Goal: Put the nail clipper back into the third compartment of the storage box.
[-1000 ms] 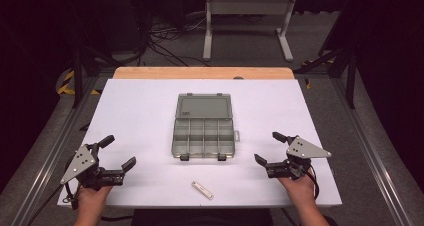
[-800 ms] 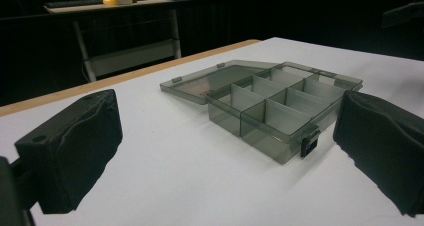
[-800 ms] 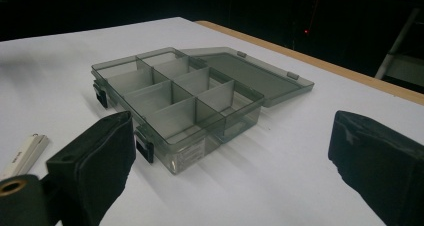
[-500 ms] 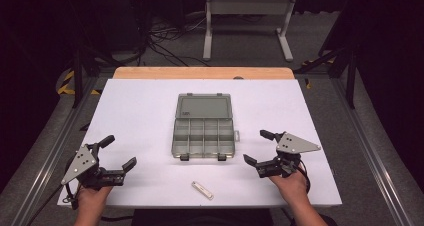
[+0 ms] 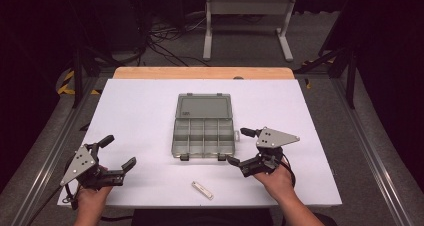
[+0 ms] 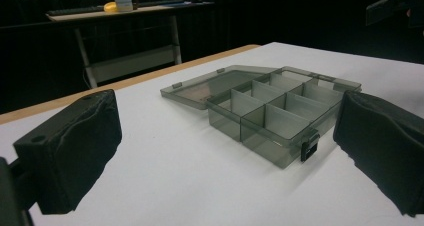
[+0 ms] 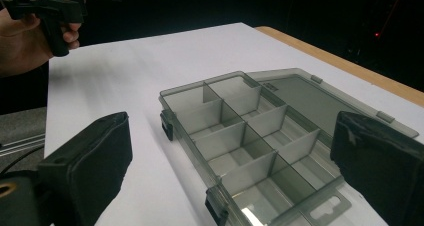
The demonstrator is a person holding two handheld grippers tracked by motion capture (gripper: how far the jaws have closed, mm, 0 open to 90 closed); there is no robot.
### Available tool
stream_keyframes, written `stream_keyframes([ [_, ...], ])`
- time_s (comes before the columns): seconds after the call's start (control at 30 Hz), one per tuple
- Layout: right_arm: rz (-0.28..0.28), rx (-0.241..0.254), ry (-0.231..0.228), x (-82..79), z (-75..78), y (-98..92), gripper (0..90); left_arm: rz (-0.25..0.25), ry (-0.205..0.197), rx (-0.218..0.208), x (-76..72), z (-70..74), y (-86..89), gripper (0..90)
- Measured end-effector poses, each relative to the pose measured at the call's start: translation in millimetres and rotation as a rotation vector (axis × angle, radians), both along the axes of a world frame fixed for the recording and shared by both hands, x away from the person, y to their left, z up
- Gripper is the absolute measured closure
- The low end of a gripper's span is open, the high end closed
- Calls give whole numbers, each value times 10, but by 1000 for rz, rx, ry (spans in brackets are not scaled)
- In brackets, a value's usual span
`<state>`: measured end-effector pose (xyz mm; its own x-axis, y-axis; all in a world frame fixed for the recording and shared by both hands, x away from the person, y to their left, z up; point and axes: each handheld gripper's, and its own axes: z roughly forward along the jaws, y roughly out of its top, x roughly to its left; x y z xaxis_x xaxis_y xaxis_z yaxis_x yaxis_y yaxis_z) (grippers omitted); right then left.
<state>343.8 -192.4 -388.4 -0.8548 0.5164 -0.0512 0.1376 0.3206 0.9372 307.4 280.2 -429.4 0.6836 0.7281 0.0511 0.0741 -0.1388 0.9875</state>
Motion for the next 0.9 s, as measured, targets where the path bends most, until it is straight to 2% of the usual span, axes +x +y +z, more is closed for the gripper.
stream_keyframes([
  [0.27,34,-63,9,2,49,220,33,-6,-6,-7,0,-1,-13,1],
  [0.57,70,-83,31,1,92,368,35,-2,-9,-8,-8,3,-7,1],
  [0.67,86,-110,50,-4,107,430,45,-1,-8,-5,-9,4,-4,1],
  [0.73,107,-139,74,-8,135,469,82,-4,-8,-4,-8,3,-4,1],
  [0.83,111,-172,94,-18,179,509,96,-7,-8,-3,-4,-2,-10,1],
  [0.9,113,-197,125,-16,208,541,105,-9,-10,1,-5,-1,-16,1],
])
